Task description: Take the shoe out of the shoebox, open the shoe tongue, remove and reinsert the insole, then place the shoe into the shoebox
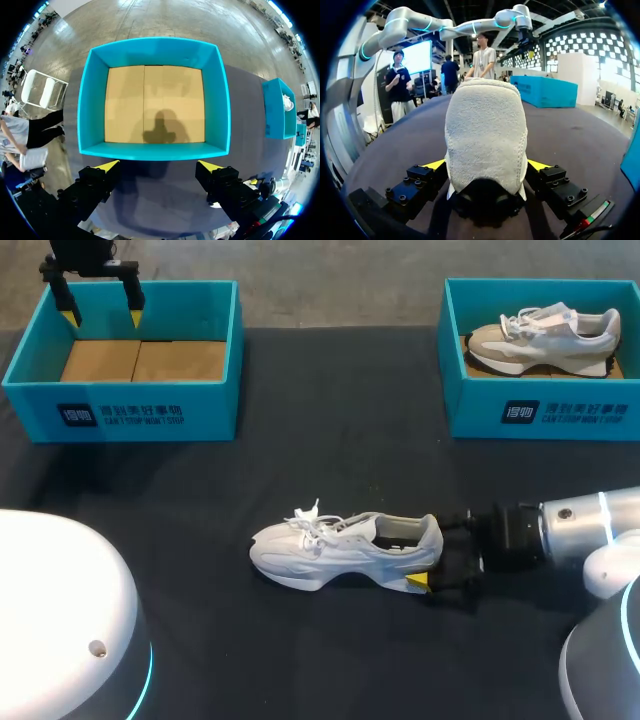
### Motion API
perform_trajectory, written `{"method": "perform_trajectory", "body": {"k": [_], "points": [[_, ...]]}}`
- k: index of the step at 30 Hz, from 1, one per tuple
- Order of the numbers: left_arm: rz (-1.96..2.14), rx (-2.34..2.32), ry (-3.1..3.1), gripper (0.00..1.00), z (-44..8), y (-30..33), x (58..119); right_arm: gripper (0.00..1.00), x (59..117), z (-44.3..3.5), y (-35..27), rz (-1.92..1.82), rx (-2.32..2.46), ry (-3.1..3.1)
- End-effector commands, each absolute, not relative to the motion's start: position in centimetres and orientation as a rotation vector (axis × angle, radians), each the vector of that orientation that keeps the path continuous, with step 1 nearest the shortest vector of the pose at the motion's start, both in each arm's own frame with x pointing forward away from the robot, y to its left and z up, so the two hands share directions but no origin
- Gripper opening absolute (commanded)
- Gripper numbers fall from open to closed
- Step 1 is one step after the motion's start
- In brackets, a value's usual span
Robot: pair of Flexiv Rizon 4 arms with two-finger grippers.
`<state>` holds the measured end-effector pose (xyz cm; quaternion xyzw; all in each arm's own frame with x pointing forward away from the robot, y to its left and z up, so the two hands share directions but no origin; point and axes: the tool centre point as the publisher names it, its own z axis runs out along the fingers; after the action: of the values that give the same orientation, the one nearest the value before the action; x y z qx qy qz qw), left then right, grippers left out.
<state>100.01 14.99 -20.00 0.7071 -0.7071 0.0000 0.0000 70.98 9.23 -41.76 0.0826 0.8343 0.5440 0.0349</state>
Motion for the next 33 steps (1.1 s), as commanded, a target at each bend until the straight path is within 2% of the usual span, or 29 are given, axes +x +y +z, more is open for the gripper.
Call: {"method": "perform_trajectory", "body": {"k": [1, 25, 26, 27, 33], "points": [[0.000, 2.221, -2.222, 1.00, -20.0, 15.0, 100.0, 1.00, 71.6, -42.0, 9.9, 1.674, 0.248, 2.570], [0.000, 2.221, -2.222, 1.00, -20.0, 15.0, 100.0, 1.00, 72.0, -43.0, 10.5, 1.717, 0.234, 2.555], [0.000, 2.221, -2.222, 1.00, -20.0, 15.0, 100.0, 0.05, 72.0, -43.3, 10.5, 1.716, 0.236, 2.559], [0.000, 2.221, -2.222, 1.00, -20.0, 15.0, 100.0, 0.00, 72.0, -43.3, 10.5, 1.715, 0.236, 2.560], [0.000, 2.221, -2.222, 1.00, -20.0, 15.0, 100.0, 0.00, 72.0, -43.0, 10.2, 1.729, 0.229, 2.544]]}}
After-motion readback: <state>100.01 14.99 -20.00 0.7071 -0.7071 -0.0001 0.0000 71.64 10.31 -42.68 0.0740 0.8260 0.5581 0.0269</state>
